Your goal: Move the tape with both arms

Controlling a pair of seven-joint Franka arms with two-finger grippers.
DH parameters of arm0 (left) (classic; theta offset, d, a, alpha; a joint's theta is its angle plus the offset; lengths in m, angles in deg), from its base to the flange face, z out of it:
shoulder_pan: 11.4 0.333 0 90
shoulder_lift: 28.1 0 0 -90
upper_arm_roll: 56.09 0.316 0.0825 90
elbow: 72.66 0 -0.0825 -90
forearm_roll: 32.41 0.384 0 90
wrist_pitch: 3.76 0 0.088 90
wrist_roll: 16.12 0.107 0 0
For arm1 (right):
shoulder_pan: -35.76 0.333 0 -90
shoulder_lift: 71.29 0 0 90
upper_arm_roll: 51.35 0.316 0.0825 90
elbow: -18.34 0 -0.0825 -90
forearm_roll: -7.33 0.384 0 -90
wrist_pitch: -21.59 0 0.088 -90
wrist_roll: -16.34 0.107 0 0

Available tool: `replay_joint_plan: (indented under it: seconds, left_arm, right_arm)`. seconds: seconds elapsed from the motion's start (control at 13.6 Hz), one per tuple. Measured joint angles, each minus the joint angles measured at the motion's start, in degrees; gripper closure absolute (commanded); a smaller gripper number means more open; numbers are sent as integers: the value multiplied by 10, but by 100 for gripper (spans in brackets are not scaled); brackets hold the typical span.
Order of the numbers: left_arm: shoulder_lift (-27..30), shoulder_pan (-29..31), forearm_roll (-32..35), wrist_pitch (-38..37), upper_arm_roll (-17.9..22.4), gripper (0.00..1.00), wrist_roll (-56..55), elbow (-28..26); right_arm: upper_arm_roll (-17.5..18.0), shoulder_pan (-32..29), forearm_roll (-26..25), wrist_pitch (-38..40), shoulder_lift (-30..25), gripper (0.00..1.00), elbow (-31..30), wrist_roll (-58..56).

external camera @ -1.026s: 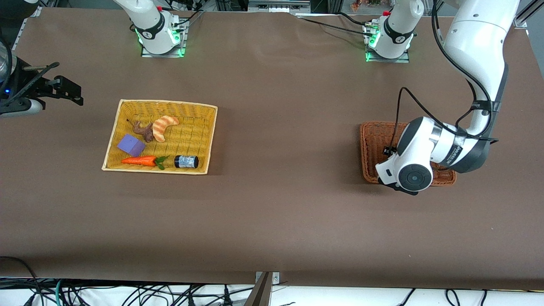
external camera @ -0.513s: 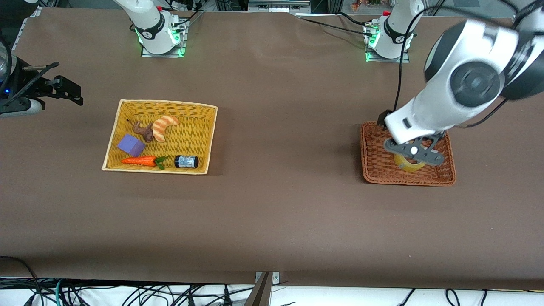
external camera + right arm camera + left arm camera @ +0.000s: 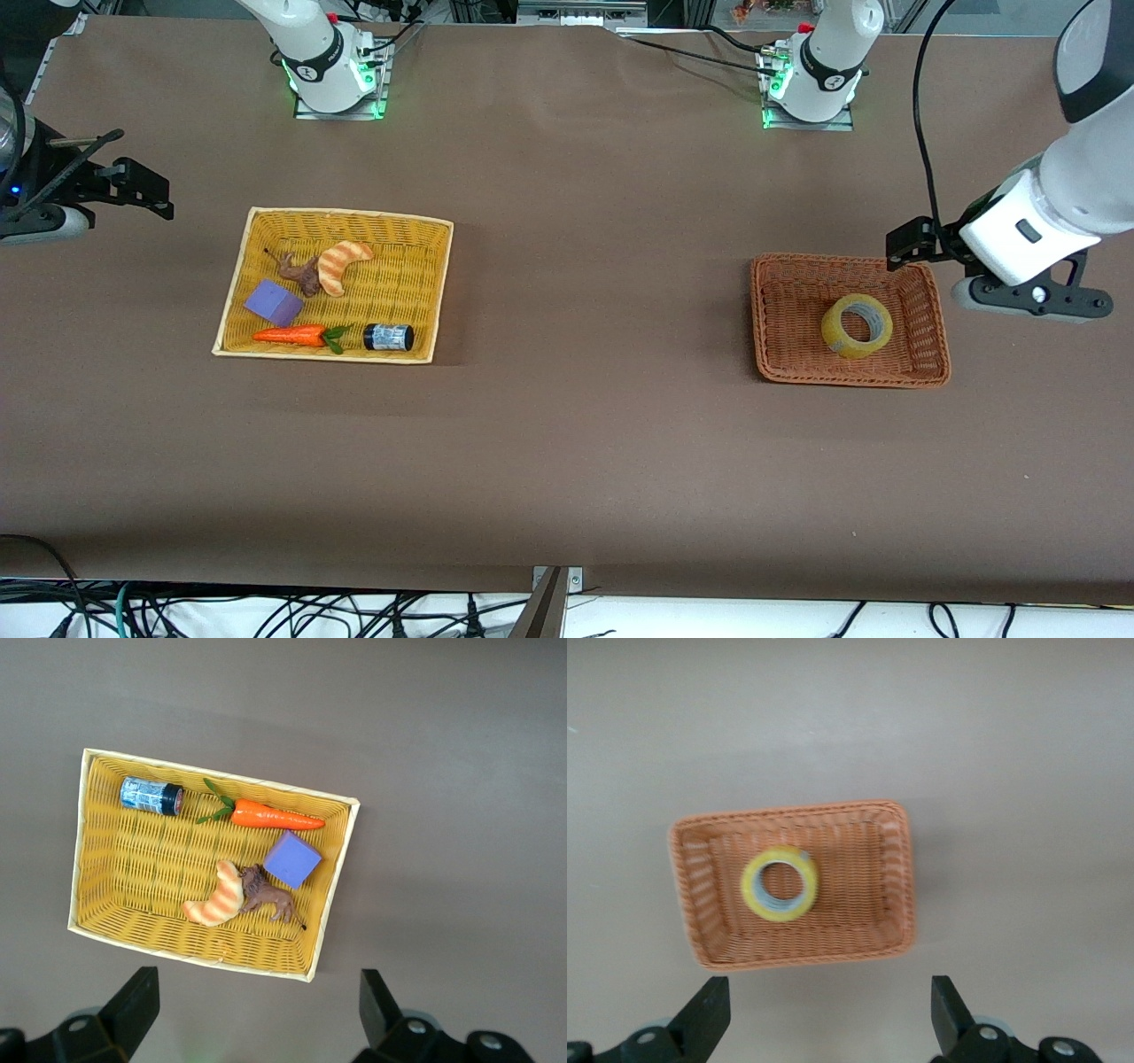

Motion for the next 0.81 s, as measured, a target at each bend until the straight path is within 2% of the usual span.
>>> replay_joint_plan:
  seconds: [0.22, 0.37, 0.81]
  left_arm:
    - [79, 8, -21, 91, 16, 0, 15, -128]
    - [122, 9, -21, 99, 17, 0, 15, -181]
    - [136, 11, 2, 95, 17, 0, 15, -195]
  right_arm:
    - [0, 0, 0, 0, 0, 0, 0, 0]
    - [0, 0, 0, 0, 0, 0, 0, 0]
    - [2, 1, 0, 0, 0, 0, 0, 0]
